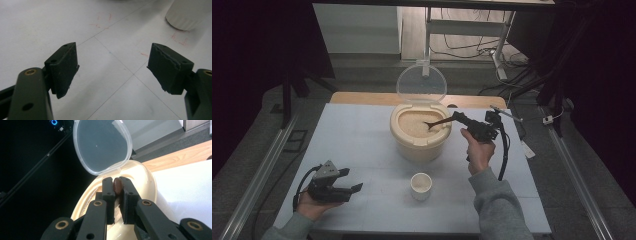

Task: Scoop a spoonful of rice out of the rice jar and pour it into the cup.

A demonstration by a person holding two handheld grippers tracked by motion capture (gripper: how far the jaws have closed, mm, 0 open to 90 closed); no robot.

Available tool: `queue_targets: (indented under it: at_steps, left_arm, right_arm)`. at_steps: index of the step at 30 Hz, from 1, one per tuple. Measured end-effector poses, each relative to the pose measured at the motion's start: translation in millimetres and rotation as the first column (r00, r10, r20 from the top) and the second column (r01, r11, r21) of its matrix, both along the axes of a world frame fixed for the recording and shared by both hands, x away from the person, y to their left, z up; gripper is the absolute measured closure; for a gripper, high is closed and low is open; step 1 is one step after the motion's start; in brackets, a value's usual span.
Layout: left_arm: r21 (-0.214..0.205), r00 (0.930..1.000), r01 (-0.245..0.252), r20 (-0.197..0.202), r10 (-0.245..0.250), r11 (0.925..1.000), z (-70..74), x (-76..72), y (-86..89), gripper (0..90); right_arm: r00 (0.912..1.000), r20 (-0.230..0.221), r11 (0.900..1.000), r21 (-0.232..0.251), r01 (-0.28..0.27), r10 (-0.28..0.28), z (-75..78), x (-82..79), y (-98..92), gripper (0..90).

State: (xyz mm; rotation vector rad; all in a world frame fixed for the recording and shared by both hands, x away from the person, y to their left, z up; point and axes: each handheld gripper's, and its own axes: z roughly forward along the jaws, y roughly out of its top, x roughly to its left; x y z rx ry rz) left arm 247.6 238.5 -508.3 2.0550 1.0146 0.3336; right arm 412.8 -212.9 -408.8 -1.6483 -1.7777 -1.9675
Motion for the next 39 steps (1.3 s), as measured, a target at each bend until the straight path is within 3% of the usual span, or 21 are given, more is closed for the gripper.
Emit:
queue_targets:
  at_steps: [5, 21, 39]
  left_arm:
    - [0.006, 1.0000, 0.001, 0.004, -0.001, 1.0000, 0.2, -0.1, -0.9, 23.9]
    - [0.018, 1.0000, 0.002, 0.008, -0.003, 0.9998, 0.1, 0.1, -2.7, 23.9]
    - [0.029, 0.9999, 0.002, 0.013, -0.003, 0.9996, 0.5, -0.3, -3.8, 23.9]
  right_arm:
    - [0.9994, -0.033, 0.9996, 0.029, 0.007, -0.006, 0.4, 0.8, -6.2, 82.7]
    - [0.9990, -0.044, 0.9970, 0.077, 0.009, -0.006, 3.2, -0.2, -18.6, 82.7]
    - [0.9962, -0.087, 0.9864, 0.164, 0.003, 0.011, 1.8, 2.8, -27.8, 82.7]
